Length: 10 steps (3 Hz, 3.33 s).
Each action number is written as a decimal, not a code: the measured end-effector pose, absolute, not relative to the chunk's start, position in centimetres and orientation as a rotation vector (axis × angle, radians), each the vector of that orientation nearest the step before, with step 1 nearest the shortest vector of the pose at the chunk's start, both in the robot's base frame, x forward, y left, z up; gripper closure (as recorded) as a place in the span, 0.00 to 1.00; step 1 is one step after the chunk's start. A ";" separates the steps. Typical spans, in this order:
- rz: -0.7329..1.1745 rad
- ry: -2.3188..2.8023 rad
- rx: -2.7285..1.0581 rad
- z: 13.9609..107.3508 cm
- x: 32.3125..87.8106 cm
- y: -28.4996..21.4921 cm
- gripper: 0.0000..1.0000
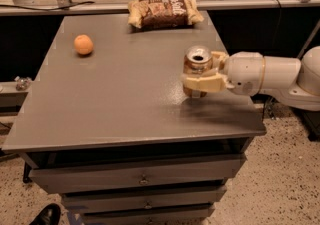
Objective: Move orange can near orange
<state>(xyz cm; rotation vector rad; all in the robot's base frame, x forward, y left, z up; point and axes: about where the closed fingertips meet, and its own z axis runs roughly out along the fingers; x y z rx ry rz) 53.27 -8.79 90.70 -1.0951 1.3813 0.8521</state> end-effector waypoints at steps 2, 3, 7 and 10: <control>0.876 1.269 -1.112 94.8 61.4 -3.1 1.00; 0.878 1.218 -1.113 95.5 65.2 0.7 1.00; 0.911 1.251 -1.204 92.9 73.7 11.2 1.00; 0.980 1.277 -1.231 90.5 75.0 15.5 1.00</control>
Offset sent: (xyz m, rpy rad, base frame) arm 0.1360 0.1013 0.0653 0.0869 -0.1108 0.0950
